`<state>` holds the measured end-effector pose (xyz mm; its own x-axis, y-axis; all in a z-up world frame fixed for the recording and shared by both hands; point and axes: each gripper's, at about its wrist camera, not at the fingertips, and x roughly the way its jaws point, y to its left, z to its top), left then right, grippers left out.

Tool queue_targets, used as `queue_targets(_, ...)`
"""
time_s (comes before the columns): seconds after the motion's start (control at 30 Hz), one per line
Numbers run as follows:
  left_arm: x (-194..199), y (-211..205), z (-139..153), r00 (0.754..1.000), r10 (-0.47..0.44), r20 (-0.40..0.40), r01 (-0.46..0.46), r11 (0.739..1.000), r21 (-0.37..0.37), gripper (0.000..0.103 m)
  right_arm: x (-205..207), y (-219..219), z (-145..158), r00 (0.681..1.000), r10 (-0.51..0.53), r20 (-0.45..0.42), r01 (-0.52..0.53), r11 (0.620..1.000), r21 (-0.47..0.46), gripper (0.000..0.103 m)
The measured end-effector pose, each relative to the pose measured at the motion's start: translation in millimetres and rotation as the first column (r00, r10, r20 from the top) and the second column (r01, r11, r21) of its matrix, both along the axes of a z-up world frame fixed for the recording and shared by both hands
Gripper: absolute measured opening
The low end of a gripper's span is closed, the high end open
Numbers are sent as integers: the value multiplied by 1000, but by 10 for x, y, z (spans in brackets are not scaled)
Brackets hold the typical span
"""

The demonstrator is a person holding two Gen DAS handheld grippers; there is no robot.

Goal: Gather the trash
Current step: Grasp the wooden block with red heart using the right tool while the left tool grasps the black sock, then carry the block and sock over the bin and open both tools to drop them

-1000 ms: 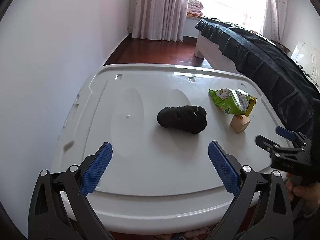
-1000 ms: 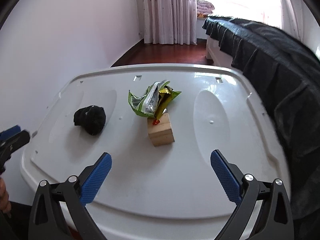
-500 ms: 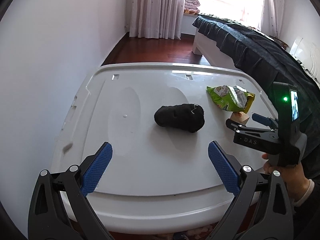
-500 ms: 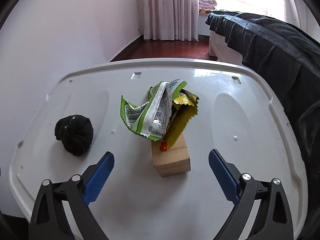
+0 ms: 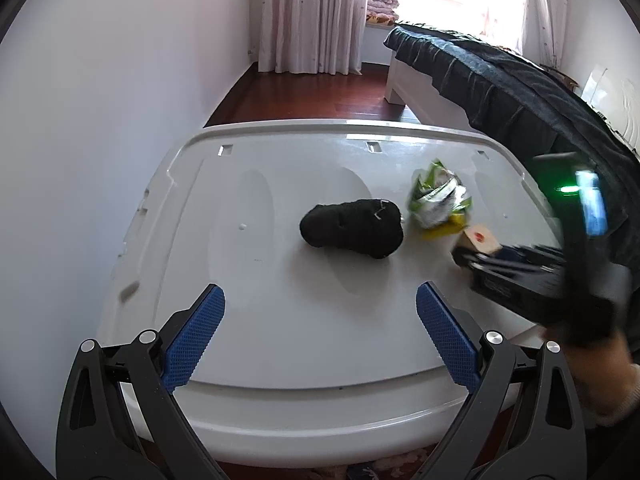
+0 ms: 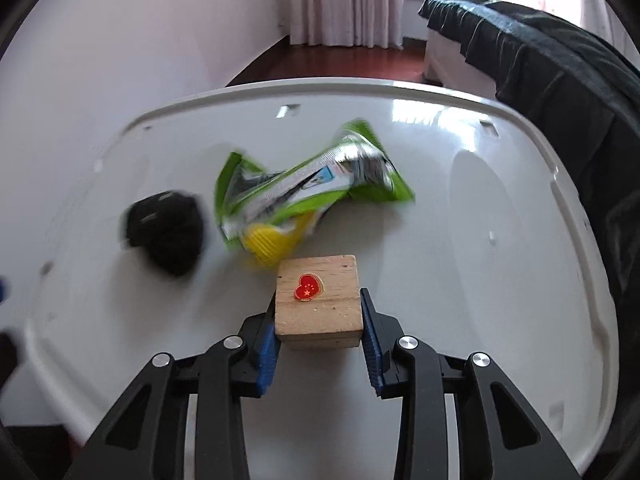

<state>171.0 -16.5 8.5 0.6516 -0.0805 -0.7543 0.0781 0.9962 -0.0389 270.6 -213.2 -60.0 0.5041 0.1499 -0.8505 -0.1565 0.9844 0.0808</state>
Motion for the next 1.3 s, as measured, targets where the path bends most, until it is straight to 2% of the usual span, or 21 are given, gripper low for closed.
queue_targets(0.07,16,-45,-33,1000,-6,-11,6,1000,0,94,-218,-69,192,1000,4,-8,-3,997,82,35)
queue_targets(0.1,26,-58,-53,1000,-7,-16,6,1000,-4,94,-404,-141,368,1000,-1,12,-1,990,142,35)
queue_targets(0.2,51,-94,-120,999,-5,-38,4,1000,-20,94,-848,-322,693,994,-22,107,-2,976,217,36)
queue_targets(0.27,82,-110,-169,999,1,-48,-1,1000,-14,94,-1018,-415,760,988,-48,145,15,975,221,36)
queue_targets(0.33,125,-127,-196,999,-10,-49,10,1000,-5,94,-1075,-532,735,986,-90,139,57,973,224,36)
queue_targets(0.43,300,-196,-229,992,-115,-49,116,993,27,94,-982,-680,678,986,-128,106,97,962,255,36)
queue_targets(0.5,436,-253,-264,977,-208,-51,212,974,82,94,-915,-797,693,983,-157,98,124,952,279,36)
queue_targets(0.57,592,-317,-342,938,-336,-88,345,931,119,94,-861,-888,708,981,-173,84,138,937,321,36)
queue_targets(0.67,767,-347,-449,899,-420,-128,436,885,163,94,-805,-967,735,978,-197,60,159,907,390,36)
queue_targets(0.8,954,-303,-501,876,-469,-115,482,855,190,94,-739,-867,771,979,-190,78,147,912,383,36)
queue_targets(0.93,1062,-331,-539,842,-530,-98,538,816,211,94,-656,-753,740,983,-170,69,132,916,379,36)
queue_targets(1.07,1162,-391,-664,806,-578,-130,592,775,223,94,-601,-677,705,985,-164,55,132,917,377,36)
queue_targets(1.17,1222,-430,-764,795,-588,-150,606,762,228,94,-566,-605,712,986,-152,64,119,922,368,36)
queue_targets(1.2,1241,-421,-762,798,-586,-140,603,770,210,91,-557,-593,711,987,-150,65,116,924,365,36)
queue_targets(1.3,1346,-376,-763,809,-566,-155,581,810,75,54,-545,-556,705,988,-140,66,107,928,357,36)
